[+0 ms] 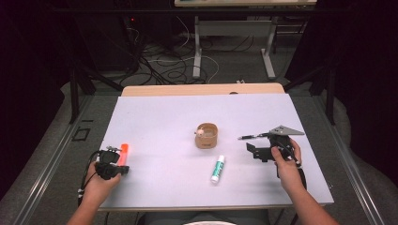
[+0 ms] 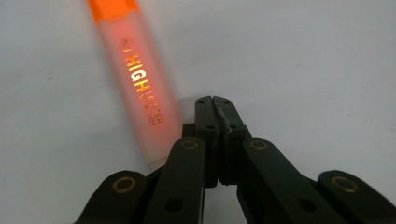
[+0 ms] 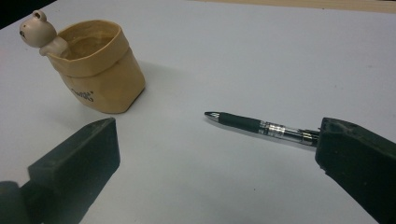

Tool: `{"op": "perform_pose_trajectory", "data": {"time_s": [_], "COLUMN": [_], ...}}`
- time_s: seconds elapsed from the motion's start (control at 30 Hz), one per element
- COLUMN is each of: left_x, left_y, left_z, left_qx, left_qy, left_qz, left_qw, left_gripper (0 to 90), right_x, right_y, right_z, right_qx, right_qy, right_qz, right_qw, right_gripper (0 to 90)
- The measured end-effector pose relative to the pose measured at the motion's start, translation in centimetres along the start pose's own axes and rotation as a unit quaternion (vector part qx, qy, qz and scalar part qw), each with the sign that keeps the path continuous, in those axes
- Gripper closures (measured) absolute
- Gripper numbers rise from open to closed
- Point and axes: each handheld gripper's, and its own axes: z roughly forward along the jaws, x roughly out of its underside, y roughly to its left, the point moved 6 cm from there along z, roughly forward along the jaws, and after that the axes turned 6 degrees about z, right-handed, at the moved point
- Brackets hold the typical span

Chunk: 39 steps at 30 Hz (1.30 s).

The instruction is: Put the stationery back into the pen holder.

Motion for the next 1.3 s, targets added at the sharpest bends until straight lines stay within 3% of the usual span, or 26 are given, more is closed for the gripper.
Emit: {"op": "perform_pose_trajectory", "data": {"time_s": [0.1,0.4,0.57,0.63,0.83,1.03,1.13,1.3], "left_x": [0.0,0.0,-0.4,-0.4,-0.7,-0.6,-0.5,-0.3], "left_y": [0.7,1.1,1.0,1.0,1.5,2.1,2.5,3.0], "left_z": [0.0,-0.2,-0.7,-1.1,-1.5,-1.3,-1.0,-0.4], "left_qx": [-0.004,-0.015,-0.022,-0.024,-0.054,-0.068,-0.07,-0.071], "left_qy": [-0.009,-0.01,-0.03,-0.031,-0.06,-0.069,-0.066,-0.063], "left_qz": [-0.018,-0.021,-0.02,-0.029,-0.043,-0.053,-0.045,-0.048], "left_qw": [0.9998,0.9996,0.9991,0.9988,0.9958,0.9938,0.9943,0.9943], "left_gripper": [89.9,88.1,82.5,79.6,69.5,59.3,53.6,49.7], "right_x": [0.0,0.1,0.0,0.0,0.1,0.1,0.1,0.1], "right_y": [0.1,0.1,0.0,0.0,0.0,0.0,0.0,0.0], "right_z": [0.0,0.0,-0.1,-0.1,-0.1,0.0,0.0,0.0], "right_qx": [-0.002,0.0,-0.001,-0.001,-0.001,-0.001,0.0,0.0], "right_qy": [0.002,0.002,0.002,0.002,0.002,0.003,0.003,0.004], "right_qz": [-0.002,-0.006,-0.006,-0.006,-0.006,-0.007,-0.007,-0.007], "right_qw": [1.0,1.0,1.0,1.0,1.0,1.0,1.0,1.0], "right_gripper": [0.0,0.0,0.0,0.0,0.0,0.0,0.0,0.0]}}
